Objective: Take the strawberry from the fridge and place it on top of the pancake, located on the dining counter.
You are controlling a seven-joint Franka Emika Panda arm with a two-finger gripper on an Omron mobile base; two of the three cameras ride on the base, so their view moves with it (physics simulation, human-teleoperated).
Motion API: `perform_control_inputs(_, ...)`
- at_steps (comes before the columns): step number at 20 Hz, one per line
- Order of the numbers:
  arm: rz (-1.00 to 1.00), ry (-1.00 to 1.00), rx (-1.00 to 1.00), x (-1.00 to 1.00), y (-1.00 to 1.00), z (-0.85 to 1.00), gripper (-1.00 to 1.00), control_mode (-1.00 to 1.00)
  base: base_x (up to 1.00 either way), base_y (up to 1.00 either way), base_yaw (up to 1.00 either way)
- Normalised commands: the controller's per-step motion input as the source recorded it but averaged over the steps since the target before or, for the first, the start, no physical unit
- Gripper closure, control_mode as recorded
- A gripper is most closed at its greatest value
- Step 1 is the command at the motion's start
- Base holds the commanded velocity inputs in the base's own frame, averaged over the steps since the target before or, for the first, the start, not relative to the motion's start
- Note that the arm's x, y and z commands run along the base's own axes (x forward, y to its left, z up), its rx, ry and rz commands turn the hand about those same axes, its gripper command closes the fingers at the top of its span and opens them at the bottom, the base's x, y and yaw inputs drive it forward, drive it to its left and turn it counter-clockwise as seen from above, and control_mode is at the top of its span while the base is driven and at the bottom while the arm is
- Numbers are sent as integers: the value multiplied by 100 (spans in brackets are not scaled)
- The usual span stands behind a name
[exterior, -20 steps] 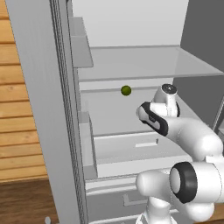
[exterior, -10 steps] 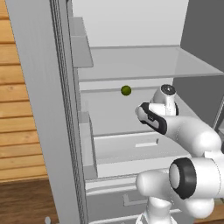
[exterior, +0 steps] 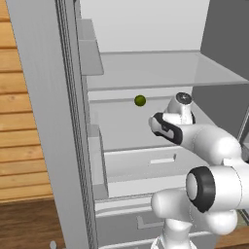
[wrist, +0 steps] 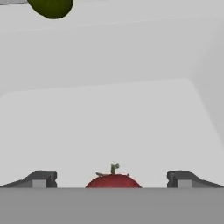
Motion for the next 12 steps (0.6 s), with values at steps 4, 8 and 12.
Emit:
perform_control_inputs(4,0,0,0,0,21,-39,100,-100,0,0,0)
perform_control_inputs(8,0,0,0,-4,9,-38,100,-100,0,0,0)
perform_control_inputs(12,-1,0,0,-1,0,-26,100,-100,0,0,0)
